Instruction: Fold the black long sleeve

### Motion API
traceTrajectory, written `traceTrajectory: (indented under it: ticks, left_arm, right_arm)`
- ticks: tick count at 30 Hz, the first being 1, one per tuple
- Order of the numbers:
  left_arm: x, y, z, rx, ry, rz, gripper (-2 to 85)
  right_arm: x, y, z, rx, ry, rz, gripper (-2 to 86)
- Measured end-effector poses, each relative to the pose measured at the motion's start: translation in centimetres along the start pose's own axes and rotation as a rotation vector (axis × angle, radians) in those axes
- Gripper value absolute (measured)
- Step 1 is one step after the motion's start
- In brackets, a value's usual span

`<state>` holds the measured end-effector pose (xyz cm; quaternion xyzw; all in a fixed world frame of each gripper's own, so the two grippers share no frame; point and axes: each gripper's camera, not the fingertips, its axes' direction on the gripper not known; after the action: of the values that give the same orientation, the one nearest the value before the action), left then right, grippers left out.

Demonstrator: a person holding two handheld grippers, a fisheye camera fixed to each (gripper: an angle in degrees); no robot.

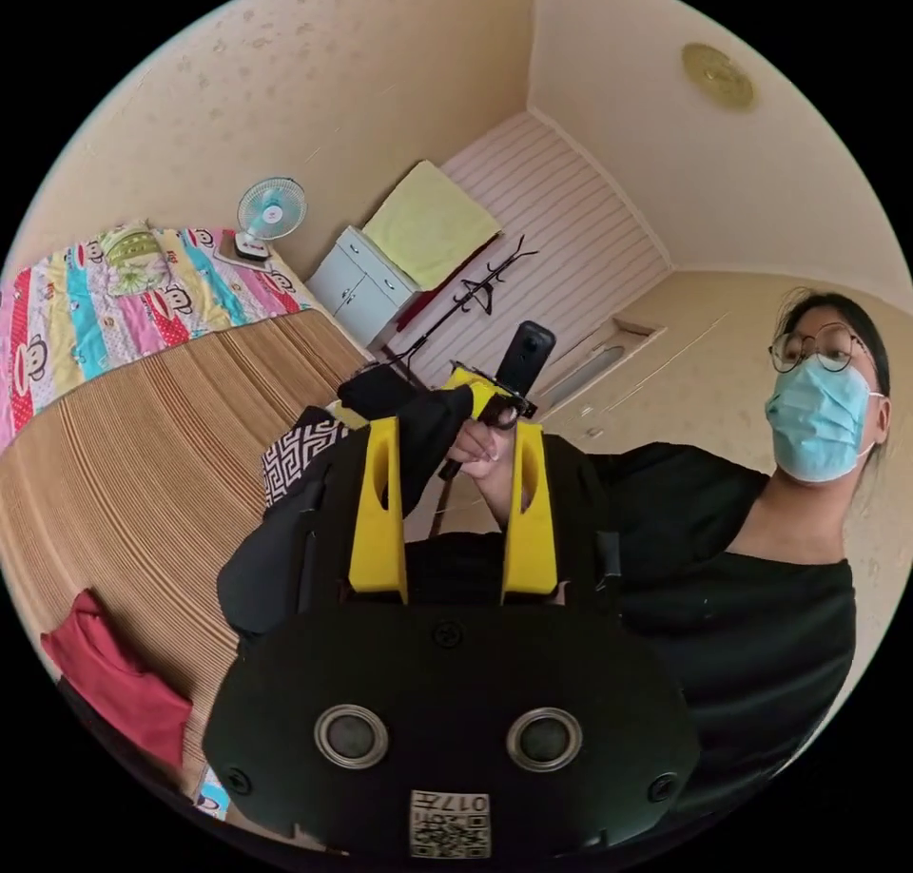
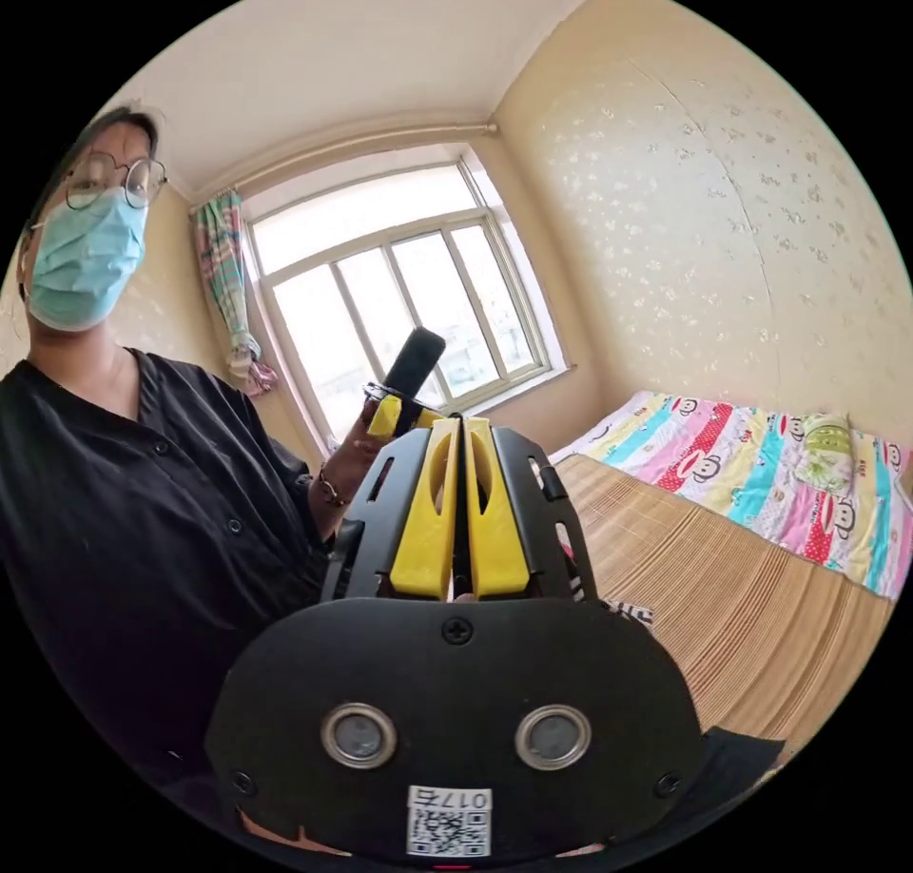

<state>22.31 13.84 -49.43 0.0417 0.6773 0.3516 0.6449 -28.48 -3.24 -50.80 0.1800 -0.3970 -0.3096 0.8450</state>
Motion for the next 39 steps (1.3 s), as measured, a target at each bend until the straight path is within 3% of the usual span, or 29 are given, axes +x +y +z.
traceTrajectory:
  ticks: [4,8,12,17,22,24,26,29,39]
  left_arm:
    - [0.8,-1.2,3.3,-0.045,-0.132,0.051,7.4]
    - [1.5,-0.8,1.8,0.099,0.080,0.225,3.3]
    - [1.3,-0.7,-0.1,0.170,0.261,0.313,3.2]
    - [1.2,0.0,-2.4,0.242,0.231,0.353,3.2]
    - [0.8,-0.3,-2.0,0.205,0.268,0.364,3.6]
    - [0.8,-0.4,-2.7,0.163,0.234,0.348,3.8]
    - [1.7,0.6,-5.1,0.140,0.079,0.356,3.7]
    - [3.4,2.4,-7.8,0.168,-0.099,0.371,3.1]
    - [1.4,4.6,-11.0,0.284,-0.037,0.298,7.6]
  right_arm:
    - [-1.1,-0.5,1.2,0.012,0.052,0.021,0.9]
    - [-0.1,0.9,-0.7,0.189,-0.180,0.045,1.5]
    - [0.4,3.2,-2.4,0.264,-0.145,0.046,4.0]
    - [0.9,4.8,0.5,0.068,-0.074,0.046,10.8]
    - [2.7,6.9,8.3,-0.147,-0.150,0.056,6.3]
    - [3.4,7.0,7.2,0.013,-0.161,0.105,2.7]
    - [4.1,6.4,5.0,0.126,-0.124,0.153,1.7]
    - [3.0,4.5,2.0,0.186,-0.045,0.088,0.9]
    - [-4.3,-1.6,-2.5,0.375,0.040,-0.120,0.4]
